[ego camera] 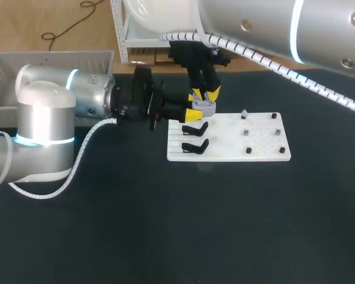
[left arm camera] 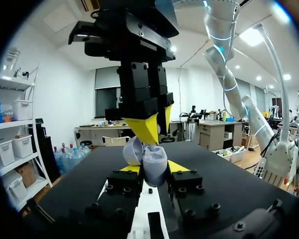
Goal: Pick up each earbud case from the left stands, insert the matching earbuds, close the lid, and place the case in the box.
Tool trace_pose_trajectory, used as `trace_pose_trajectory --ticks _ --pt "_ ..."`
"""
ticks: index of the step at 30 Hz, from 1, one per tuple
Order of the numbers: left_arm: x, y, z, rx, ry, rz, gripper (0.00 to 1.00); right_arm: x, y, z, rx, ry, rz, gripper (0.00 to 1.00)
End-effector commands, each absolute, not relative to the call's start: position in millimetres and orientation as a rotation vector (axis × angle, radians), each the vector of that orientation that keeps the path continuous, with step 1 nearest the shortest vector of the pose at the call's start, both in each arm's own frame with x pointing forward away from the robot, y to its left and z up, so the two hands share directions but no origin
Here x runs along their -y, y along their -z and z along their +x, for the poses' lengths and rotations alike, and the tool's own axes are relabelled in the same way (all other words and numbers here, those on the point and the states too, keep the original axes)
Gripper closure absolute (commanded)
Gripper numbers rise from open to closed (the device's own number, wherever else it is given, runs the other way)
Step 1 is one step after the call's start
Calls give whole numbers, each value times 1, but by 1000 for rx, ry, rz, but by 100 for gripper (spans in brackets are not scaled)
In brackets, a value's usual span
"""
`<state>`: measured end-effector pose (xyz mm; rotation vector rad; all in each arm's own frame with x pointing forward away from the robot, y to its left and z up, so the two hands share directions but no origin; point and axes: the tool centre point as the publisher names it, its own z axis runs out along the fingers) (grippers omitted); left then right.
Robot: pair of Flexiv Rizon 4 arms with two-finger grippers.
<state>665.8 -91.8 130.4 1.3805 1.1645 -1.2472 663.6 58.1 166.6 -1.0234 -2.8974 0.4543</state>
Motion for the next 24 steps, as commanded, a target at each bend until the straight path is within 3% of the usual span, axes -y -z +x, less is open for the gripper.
trace_pose_trajectory --ticks 1,11,12,14,15,24 --pt "92 -130 666 -1162 1245 1378 100 -57 -163 663 2903 -459 -1027 100" --pt "92 -130 666 -1162 1245 1378 100 -56 -159 664 2906 -485 -1029 100" --pt "92 -130 666 -1162 1245 1378 100 -56 -159 664 2905 -483 -1029 85" --pt "92 -130 666 -1162 1245 1378 100 -56 -159 663 2903 -479 -1030 16" --pt "92 -130 666 -1162 1245 1378 100 -55 -161 662 2907 -464 -1035 0" --pt "92 -130 666 -1162 1245 1378 100 -33 -207 633 2959 -170 -1087 0"
